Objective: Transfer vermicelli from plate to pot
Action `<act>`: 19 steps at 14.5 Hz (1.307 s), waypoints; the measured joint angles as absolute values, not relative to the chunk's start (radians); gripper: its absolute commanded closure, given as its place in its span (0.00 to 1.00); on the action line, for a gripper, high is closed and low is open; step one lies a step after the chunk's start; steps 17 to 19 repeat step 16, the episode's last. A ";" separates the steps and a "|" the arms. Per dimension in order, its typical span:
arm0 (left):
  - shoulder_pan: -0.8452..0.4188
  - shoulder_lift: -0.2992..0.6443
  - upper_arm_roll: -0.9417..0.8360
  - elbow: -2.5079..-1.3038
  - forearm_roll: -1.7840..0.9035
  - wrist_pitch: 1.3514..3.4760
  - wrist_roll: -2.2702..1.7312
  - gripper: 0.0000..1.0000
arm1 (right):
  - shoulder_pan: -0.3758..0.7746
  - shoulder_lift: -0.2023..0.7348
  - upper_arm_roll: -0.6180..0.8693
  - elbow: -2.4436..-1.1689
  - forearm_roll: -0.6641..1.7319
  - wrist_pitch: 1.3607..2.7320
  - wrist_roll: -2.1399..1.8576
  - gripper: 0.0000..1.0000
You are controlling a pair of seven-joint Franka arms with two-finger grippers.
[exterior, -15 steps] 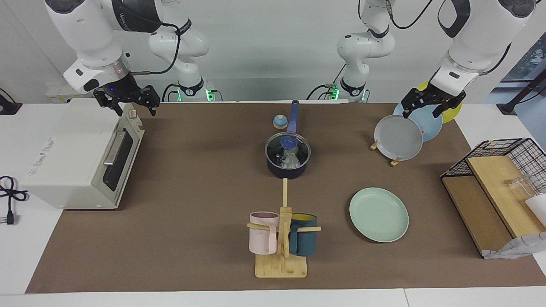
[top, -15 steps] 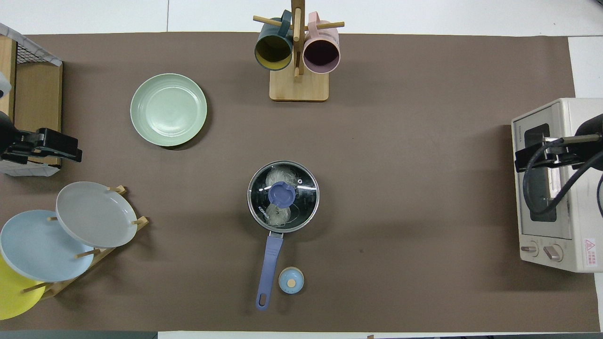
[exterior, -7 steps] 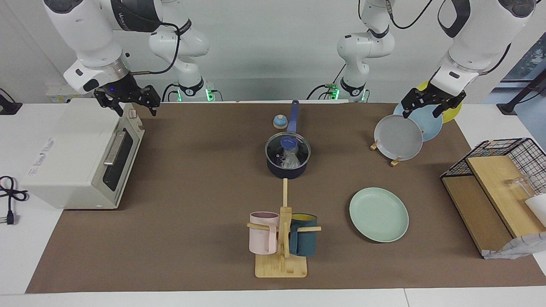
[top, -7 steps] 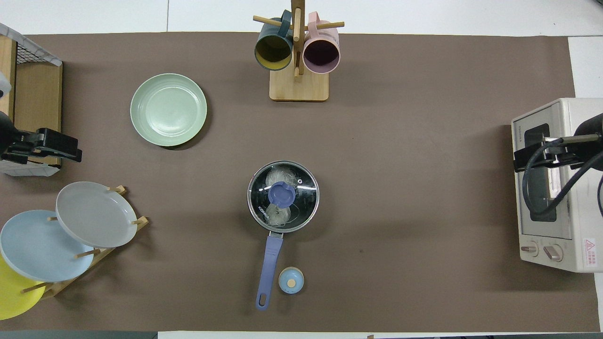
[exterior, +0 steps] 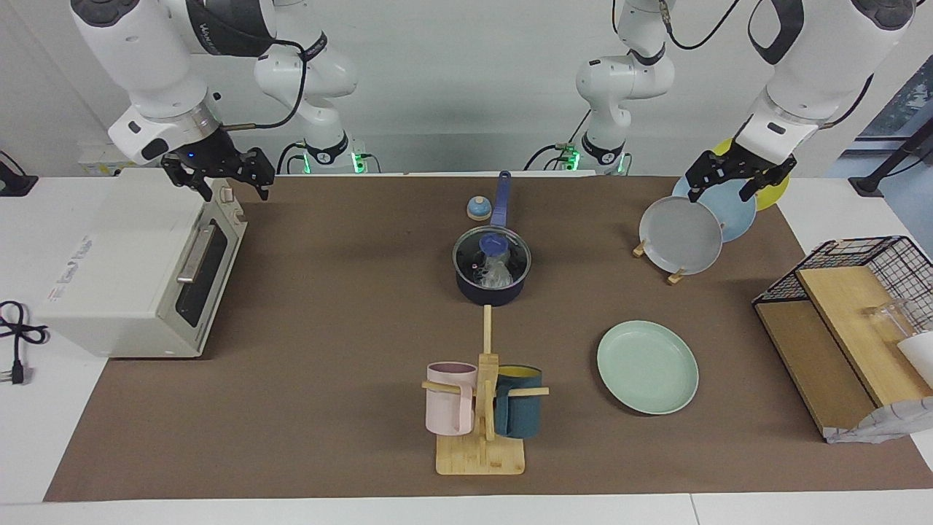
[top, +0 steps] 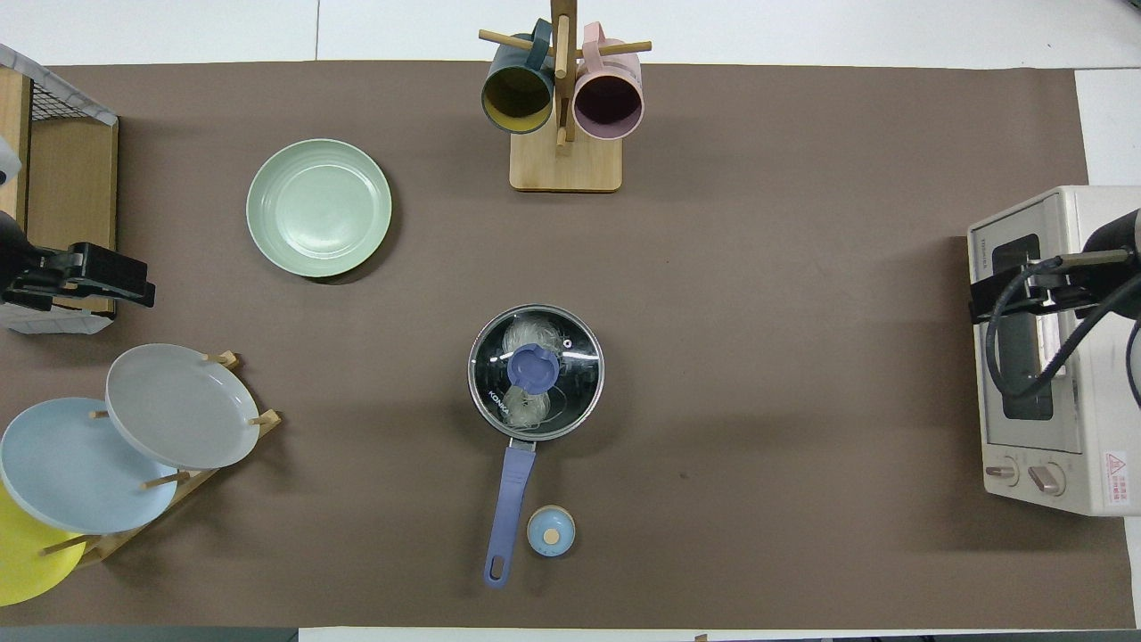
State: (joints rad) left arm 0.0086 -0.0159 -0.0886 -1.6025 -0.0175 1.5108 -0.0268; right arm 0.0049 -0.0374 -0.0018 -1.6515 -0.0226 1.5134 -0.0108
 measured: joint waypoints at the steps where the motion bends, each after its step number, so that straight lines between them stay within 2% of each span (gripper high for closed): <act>1: 0.009 -0.016 -0.089 -1.603 -0.017 1.511 -0.027 0.00 | 0.003 -0.037 -0.003 -1.650 -0.023 1.513 -0.011 0.00; 19: 0.009 -0.016 -0.089 -1.603 -0.017 1.511 -0.027 0.00 | -0.007 -0.038 -0.012 -1.643 -0.022 1.513 -0.011 0.00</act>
